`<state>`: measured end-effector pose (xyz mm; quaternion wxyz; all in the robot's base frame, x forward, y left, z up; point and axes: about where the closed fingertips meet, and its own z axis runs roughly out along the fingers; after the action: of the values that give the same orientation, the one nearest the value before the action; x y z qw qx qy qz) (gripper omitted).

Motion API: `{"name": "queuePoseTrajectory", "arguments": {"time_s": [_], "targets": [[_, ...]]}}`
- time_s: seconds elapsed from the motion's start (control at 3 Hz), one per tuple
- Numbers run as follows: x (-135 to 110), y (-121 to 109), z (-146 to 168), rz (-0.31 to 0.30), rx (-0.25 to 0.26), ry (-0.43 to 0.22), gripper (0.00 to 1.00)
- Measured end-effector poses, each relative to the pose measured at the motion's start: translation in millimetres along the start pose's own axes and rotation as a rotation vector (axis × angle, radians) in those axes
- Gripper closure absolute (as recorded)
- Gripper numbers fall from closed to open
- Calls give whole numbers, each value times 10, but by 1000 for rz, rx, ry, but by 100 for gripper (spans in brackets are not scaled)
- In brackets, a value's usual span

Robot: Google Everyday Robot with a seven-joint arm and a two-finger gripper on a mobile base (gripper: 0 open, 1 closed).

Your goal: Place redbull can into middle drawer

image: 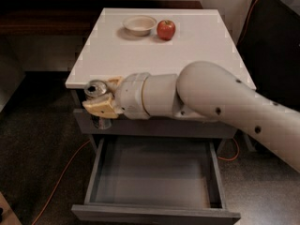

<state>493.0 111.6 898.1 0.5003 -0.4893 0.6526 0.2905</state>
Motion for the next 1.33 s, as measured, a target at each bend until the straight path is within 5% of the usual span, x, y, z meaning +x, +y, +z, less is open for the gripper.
{"name": "queuePoseTrajectory", "arguments": {"time_s": [1.0,1.33], "targets": [[1198,-56,-172,75,32,42,100],[1580,-145,-162,49,18,91,100]]}}
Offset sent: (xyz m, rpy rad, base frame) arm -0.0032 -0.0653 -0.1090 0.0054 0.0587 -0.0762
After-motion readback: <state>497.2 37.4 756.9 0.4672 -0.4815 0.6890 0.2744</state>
